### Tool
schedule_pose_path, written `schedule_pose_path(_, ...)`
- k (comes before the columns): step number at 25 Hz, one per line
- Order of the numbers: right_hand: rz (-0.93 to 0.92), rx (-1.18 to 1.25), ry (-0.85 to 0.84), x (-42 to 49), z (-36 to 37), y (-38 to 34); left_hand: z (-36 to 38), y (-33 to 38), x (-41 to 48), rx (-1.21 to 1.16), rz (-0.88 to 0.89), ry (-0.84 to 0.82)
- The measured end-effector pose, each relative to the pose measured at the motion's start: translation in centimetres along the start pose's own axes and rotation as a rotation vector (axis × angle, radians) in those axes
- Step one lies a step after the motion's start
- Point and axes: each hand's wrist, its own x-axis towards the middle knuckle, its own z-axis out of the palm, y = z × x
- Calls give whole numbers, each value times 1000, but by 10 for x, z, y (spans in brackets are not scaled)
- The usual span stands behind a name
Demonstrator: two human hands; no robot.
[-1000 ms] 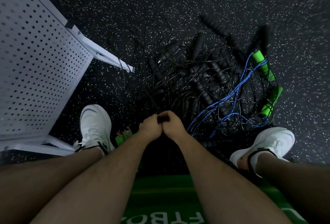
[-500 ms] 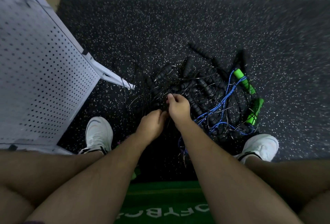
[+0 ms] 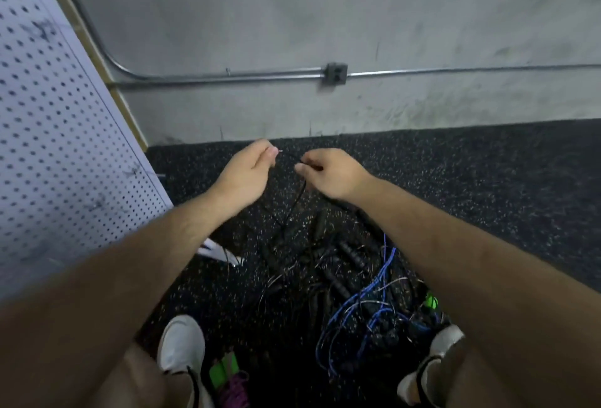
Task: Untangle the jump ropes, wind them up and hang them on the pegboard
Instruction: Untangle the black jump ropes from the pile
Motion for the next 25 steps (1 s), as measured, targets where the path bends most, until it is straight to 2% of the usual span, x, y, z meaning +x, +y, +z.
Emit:
schedule_pose_path(4,11,250,54,6,-9,-6,-13,38,30,-287,-21,95)
schedule_pose_path(7,-5,324,-16,12,3,-2,-13,60,44,-615,-27,148)
schedule_pose_path(10,66,374,-89,17,2,1,-25,72,61,-816,-6,188)
schedule_pose_path(12,99,333,-151,21,3,9,-31,73,68,-925,7,167)
schedule_pose_path(15,134,156,-160,26,5,19,-32,78,72,-1007,8,132)
schedule_pose_path(18,168,202,-35,28,-3,19,-27,81,71,-956,12,120)
schedule_pose_path(20,170,295,97,30,-14,14,-19,70,69,-758,-53,71)
schedule_pose_path(23,138,394,234,33,-30,5,-2,45,59,-390,-169,-196)
schedule_pose_path(25,113,433,285,34,-39,0,9,33,53,-154,-161,-393)
